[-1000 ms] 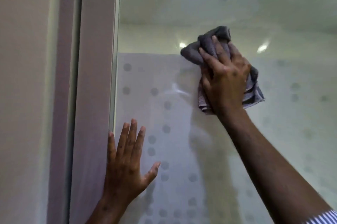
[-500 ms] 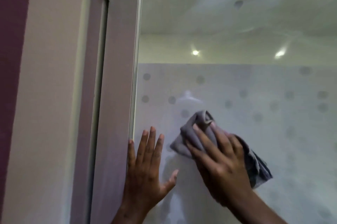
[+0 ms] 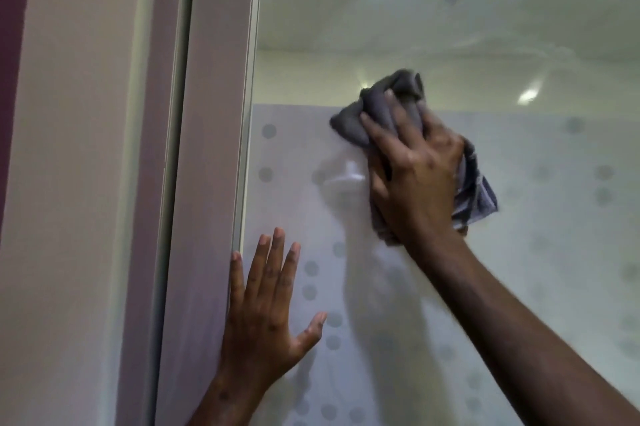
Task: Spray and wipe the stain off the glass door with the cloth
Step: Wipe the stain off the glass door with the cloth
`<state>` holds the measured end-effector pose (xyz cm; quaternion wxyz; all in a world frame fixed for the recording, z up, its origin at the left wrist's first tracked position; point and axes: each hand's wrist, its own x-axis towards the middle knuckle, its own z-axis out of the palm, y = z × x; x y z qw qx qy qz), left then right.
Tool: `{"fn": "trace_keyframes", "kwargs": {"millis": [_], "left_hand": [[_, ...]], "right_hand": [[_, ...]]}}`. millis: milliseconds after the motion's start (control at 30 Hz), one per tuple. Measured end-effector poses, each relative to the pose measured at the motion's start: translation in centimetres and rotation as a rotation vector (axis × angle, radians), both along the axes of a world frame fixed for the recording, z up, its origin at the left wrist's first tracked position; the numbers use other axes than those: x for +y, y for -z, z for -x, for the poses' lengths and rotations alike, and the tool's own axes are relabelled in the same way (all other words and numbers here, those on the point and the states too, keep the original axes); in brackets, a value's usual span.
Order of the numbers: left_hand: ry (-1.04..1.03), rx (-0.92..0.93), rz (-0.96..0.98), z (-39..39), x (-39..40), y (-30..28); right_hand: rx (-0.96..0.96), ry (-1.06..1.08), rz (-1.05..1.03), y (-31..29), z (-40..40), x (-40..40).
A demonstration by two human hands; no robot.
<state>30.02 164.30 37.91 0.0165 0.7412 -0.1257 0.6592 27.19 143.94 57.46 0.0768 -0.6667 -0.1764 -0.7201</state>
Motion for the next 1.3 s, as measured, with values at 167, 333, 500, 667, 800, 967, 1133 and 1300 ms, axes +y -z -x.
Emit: {"fn": "trace_keyframes", "kwargs": {"millis": [167,333,500,667,800,967,1133,1300], "left_hand": [[0.006,-0.025,0.006,0.1,-0.2,-0.1],[0.000,-0.015,0.020,0.5,-0.4,-0.3],[-0.002,0.003,0.024,0.4,-0.3,-0.2],[0.009,-0.001,0.014,0.5,0.0,-0.3],[-0.007,0.004,0.007,0.3,0.3,-0.1],[-0.008,-0.003,0.007,0.1,0.2,-0.1],[0.011,-0.013,0.012,-0.1,0.2,-0.1],[0.010,-0.032,0.016,-0.5,0.3,0.1]], "right_hand": [[0.014,-0.031,0.277,11.2,-0.3,-0.6],[0.022,0.028,0.388,12.8,-0.2,-1.1],[0.034,0.065,0.256,5.1,-0.4,2.7],[-0.002,0.059,0.304,4.7,-0.8,3.7],[-0.024,0.129,0.419,2.9,-0.6,0.5],[-0.021,0.196,0.194,-1.8,-0.2,-4.7],[-0.053,0.117,-0.156,-3.3,-0.2,-14.3],[-0.024,0.053,-0.581,1.0,0.0,-24.2]]}}
